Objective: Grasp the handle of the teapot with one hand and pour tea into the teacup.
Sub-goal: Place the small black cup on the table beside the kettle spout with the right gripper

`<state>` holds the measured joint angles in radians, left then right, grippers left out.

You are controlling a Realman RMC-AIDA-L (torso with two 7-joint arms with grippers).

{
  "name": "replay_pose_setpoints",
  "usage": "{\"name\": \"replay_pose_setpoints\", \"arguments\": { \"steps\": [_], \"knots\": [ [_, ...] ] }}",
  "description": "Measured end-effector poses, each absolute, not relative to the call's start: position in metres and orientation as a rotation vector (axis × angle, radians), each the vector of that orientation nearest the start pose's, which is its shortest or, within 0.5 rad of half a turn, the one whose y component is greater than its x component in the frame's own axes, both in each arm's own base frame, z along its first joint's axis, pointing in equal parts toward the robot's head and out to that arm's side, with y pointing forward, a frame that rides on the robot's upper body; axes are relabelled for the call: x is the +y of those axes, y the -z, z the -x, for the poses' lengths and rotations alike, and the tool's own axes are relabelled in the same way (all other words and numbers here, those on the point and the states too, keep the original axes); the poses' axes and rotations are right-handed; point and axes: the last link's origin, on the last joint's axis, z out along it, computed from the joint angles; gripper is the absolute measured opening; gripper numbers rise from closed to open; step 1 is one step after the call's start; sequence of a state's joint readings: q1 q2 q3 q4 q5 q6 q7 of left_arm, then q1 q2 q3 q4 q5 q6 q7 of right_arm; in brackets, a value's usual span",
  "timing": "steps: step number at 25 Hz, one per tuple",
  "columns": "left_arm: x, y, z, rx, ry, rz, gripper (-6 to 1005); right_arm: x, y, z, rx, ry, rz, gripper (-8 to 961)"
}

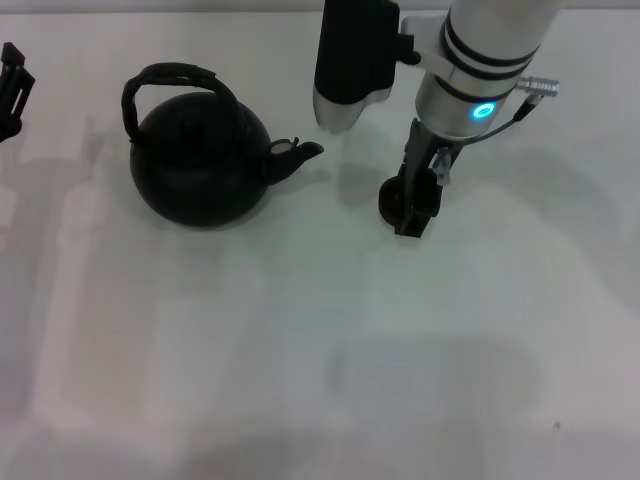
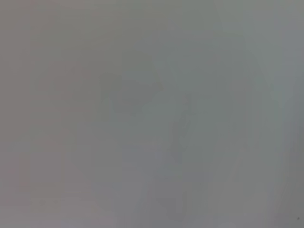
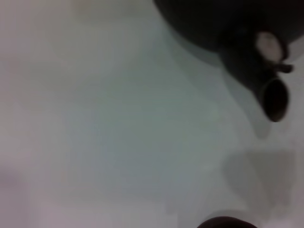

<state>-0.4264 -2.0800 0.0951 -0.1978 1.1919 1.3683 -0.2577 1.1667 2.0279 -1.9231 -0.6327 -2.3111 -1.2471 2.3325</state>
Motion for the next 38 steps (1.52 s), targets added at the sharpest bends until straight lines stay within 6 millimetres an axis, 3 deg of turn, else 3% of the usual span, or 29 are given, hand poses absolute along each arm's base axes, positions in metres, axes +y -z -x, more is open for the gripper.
{"name": "replay_pose_setpoints", "arguments": {
  "steps": [12,38],
  "knots": [
    [0.3,0.006,0.343,-0.686,0.844,1.395,885,0.382,0.105,-0.136,0.114,1.031,2.844,799],
    [0.301,0.006,0.341,-0.68,0.85,1.395,885,0.372,0.111,-0.135,0.112,1.005,2.889,850]
  ]
}}
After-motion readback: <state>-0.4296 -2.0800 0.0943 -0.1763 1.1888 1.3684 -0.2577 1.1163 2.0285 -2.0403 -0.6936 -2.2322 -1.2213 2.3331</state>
